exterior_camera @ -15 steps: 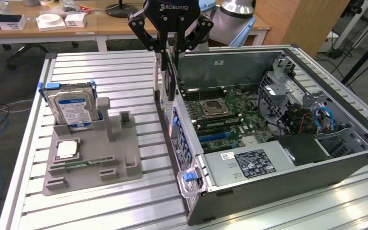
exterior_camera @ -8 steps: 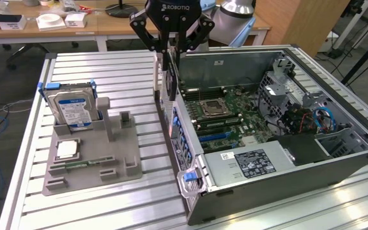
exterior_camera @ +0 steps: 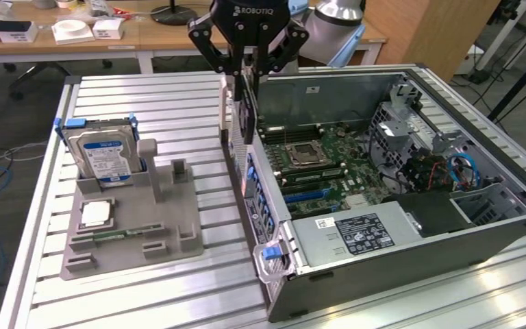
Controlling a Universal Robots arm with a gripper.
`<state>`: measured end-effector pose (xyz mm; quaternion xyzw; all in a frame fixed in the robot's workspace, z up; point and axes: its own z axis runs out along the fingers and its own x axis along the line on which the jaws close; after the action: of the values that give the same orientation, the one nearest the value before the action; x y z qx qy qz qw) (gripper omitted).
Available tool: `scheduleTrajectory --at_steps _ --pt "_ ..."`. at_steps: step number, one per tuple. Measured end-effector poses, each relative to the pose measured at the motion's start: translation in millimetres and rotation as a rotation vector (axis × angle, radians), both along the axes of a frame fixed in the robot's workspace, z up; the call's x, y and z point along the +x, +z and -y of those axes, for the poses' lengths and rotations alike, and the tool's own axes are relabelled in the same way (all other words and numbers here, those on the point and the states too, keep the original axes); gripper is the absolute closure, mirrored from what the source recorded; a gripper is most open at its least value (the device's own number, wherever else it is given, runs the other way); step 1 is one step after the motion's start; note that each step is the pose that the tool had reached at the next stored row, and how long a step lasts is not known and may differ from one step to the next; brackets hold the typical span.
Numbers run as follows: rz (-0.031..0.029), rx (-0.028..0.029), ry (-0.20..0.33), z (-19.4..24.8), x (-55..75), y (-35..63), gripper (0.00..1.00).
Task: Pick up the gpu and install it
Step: 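Pick up the gpu and move the gpu toward the slot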
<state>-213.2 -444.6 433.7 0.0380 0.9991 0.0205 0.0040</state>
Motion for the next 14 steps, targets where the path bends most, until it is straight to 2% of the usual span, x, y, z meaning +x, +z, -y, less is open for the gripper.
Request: scheduleTrajectory --at_steps 14 --pt "0.0 0.0001 0.0 0.0 4.8 -0.3 0.74"
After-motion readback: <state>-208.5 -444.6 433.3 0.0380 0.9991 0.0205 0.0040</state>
